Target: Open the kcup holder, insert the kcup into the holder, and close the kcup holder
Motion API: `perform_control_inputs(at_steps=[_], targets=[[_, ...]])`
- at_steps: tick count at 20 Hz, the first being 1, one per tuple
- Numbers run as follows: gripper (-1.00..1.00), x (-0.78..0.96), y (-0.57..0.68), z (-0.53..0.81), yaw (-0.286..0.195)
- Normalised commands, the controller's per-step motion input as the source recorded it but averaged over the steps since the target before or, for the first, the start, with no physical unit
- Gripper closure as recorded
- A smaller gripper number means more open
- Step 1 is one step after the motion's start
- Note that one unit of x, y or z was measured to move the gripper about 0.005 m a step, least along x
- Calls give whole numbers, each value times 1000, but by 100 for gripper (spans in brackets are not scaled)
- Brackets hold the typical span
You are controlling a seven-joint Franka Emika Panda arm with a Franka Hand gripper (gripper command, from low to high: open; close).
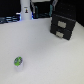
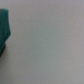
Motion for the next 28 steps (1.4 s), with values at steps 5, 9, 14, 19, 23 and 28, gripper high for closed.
perform_control_inputs(at_steps=[5,9,14,19,23,28], targets=[[-100,-188,502,112,-171],[-100,-235,579,32,-213],[-100,-282,682,-1,-184],[-100,-314,602,-95,-190],[-100,-339,657,-124,-178],[-100,-336,686,-177,-159]])
